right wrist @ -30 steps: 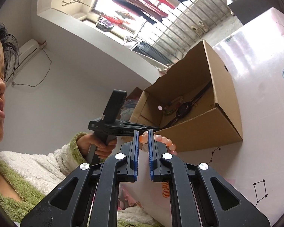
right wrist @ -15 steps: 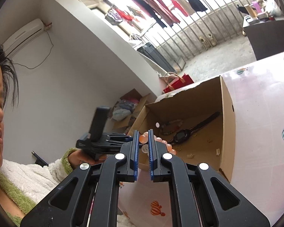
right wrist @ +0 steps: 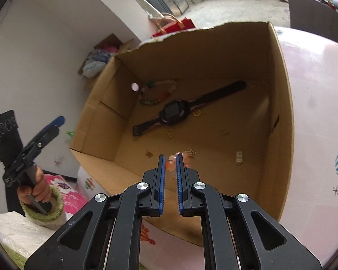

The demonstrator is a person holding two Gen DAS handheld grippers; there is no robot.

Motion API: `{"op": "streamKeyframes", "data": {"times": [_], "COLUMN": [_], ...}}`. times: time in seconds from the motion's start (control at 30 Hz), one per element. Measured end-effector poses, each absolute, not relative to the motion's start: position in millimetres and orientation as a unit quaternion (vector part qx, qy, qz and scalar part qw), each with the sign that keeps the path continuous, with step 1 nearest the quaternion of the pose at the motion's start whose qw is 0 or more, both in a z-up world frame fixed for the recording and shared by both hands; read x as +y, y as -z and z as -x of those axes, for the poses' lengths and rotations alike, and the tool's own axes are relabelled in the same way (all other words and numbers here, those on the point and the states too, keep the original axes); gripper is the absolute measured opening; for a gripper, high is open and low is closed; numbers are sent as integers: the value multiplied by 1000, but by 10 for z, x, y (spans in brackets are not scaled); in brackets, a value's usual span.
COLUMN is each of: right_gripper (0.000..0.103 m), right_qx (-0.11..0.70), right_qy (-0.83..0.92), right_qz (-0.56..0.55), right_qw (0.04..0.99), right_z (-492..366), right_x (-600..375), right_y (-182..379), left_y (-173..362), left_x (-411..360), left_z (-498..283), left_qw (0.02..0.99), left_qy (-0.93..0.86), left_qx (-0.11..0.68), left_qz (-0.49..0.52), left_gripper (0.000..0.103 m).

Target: Organize jewelry

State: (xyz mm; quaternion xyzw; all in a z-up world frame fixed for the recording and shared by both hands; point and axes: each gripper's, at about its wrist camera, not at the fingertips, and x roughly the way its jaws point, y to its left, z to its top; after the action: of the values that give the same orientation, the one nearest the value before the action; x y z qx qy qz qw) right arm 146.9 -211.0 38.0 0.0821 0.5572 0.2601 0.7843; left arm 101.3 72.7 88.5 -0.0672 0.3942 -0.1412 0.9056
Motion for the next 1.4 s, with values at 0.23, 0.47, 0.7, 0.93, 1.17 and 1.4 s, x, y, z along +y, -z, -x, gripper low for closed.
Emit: {"op": "streamKeyframes", "data": {"times": [0.23, 0.47, 0.7, 0.93, 1.17, 1.4], "right_gripper": [12, 15, 39, 45, 45, 45], "right_qx": [529, 462, 411, 474, 482, 486], "right_qy": [-212, -164, -85, -136, -121, -121], "right_qz": [9, -17, -111, -212, -165, -148], "right_qw": [822, 871, 901, 844, 852, 853], "right_z": [-1332, -1143, -934, -1138, -1129, -930], "right_x": [-1993, -2161, -2652, -2775, -2624, -2563], "right_y": [-505, -802, -828, -338, -407, -411], "left_y": [-728, -722, -579, -317, -307, -341], "left_x": [892, 892, 846, 650, 592, 624], "left_z": [-1005, -1006, -1109, -1297, -1302, -1174], "left_qw": [900, 905, 889, 862, 865, 867], "left_qy": [137, 146, 170, 181, 172, 160], "left_qx": [403, 387, 404, 451, 452, 456], "left_qz": [89, 101, 135, 140, 132, 121], "left_gripper": [68, 71, 76, 78, 80, 80]}}
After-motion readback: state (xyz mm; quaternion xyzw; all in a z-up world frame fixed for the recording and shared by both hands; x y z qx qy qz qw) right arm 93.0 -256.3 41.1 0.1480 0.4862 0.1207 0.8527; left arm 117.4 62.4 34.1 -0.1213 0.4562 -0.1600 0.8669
